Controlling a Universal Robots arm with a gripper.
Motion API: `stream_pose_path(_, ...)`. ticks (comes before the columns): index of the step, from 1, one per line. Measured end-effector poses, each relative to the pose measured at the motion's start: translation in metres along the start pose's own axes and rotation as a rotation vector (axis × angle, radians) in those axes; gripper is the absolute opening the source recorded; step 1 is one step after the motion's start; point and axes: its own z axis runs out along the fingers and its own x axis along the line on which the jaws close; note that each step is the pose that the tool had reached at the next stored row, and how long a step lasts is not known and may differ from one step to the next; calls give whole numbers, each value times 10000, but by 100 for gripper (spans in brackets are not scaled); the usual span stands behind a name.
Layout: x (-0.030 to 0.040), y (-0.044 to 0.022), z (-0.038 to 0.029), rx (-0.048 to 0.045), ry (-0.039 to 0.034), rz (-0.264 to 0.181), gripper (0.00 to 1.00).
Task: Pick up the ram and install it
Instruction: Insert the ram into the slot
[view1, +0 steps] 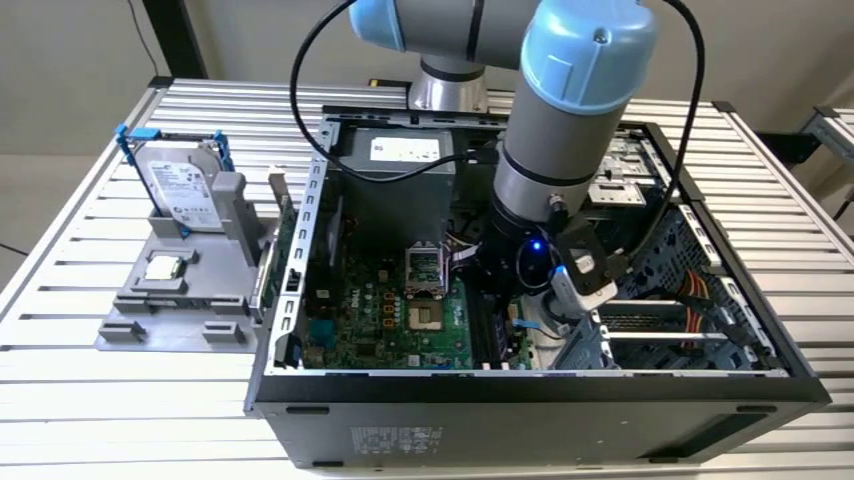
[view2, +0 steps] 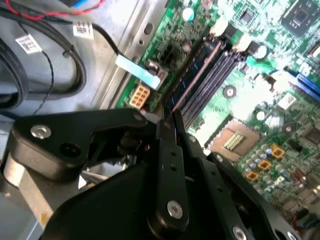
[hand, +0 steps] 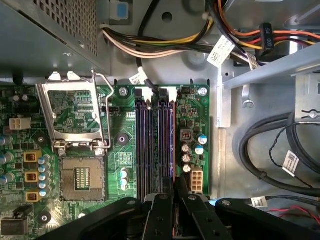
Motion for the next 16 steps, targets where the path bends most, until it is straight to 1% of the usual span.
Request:
stream_pose_path(5,0,1,2,-5,-1,1,0)
stream_pose_path(6,-1,5,8,-30,-4,1,100)
stream_pose_path(9,0,1,4,-8,-2,1,100)
stream_pose_path(10,0,1,-12,-6,0,1,100)
stream_pose_path(12,-1,1,-84,-6,15,1,100)
stream_pose_path(16,-3,1,-196,-38,37,2,100)
